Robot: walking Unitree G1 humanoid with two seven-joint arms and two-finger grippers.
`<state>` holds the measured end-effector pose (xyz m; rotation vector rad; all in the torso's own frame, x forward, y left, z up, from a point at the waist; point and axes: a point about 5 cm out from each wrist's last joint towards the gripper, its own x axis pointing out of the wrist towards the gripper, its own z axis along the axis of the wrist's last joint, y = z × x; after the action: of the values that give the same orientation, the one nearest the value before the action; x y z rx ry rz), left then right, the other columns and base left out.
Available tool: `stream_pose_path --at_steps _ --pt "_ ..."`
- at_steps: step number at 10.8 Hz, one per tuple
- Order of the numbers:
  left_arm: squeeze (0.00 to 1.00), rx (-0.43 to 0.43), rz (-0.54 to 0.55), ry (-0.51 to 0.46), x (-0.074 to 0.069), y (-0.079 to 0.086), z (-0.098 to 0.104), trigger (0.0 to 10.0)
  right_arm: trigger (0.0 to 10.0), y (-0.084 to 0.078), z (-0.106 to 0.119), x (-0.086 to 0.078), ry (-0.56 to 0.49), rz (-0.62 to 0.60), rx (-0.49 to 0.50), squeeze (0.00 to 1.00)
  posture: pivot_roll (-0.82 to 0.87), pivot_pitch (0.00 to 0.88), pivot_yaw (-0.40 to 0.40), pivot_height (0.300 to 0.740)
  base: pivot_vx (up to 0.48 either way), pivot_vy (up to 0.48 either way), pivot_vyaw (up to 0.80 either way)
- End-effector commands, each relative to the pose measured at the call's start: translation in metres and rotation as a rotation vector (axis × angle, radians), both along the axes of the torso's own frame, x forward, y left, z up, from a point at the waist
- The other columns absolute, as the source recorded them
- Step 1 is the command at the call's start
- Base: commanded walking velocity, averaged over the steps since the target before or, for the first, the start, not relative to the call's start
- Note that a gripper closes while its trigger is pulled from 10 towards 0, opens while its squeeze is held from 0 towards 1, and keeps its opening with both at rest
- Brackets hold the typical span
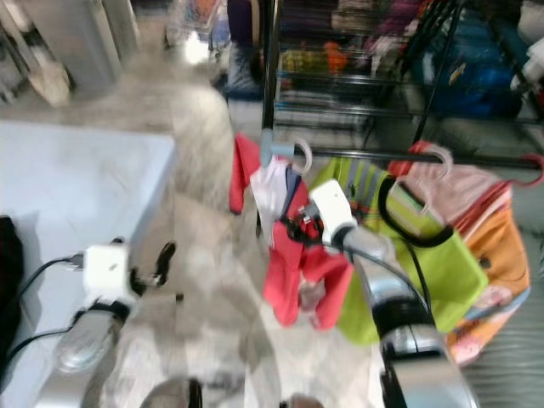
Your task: Hang hanger
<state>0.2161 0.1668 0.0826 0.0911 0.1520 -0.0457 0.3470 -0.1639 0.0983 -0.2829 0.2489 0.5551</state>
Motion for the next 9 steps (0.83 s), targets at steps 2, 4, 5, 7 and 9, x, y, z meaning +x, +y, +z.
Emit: stream_pose_path --at_steps 2,4,5,7,9 --pt "0.00 0.019 0.001 0.008 -0.006 0.004 0.008 10.0 10.0 -0.007 0.010 0.013 -0.031 -0.017 -0.074 0.00 0.09 0.202 -0.027 0.740 0.000 0.000 0.00" --pt "0.00 0.017 0.005 0.016 -0.012 0.005 0.013 10.0 0.0 -0.023 0.012 0.021 0.009 -0.085 -0.096 0.00 0.12 0.160 -0.024 0.740 0.000 0.000 0.00" --pt "0.00 0.018 0.010 0.024 -0.012 0.006 0.012 10.0 0.0 -0.023 0.008 0.020 0.045 -0.085 -0.062 0.00 0.12 0.159 -0.023 0.740 0.000 0.000 0.00" --pt "0.00 0.025 0.007 0.031 -0.011 0.009 0.016 10.0 0.0 -0.017 0.004 0.019 0.075 -0.035 -0.066 0.00 0.13 0.155 -0.021 0.740 0.000 0.000 0.00" --pt "0.00 0.031 0.006 0.038 -0.013 0.010 0.015 10.0 0.0 -0.016 0.003 0.020 0.083 -0.031 -0.065 0.00 0.14 0.150 -0.020 0.740 0.000 0.000 0.00"
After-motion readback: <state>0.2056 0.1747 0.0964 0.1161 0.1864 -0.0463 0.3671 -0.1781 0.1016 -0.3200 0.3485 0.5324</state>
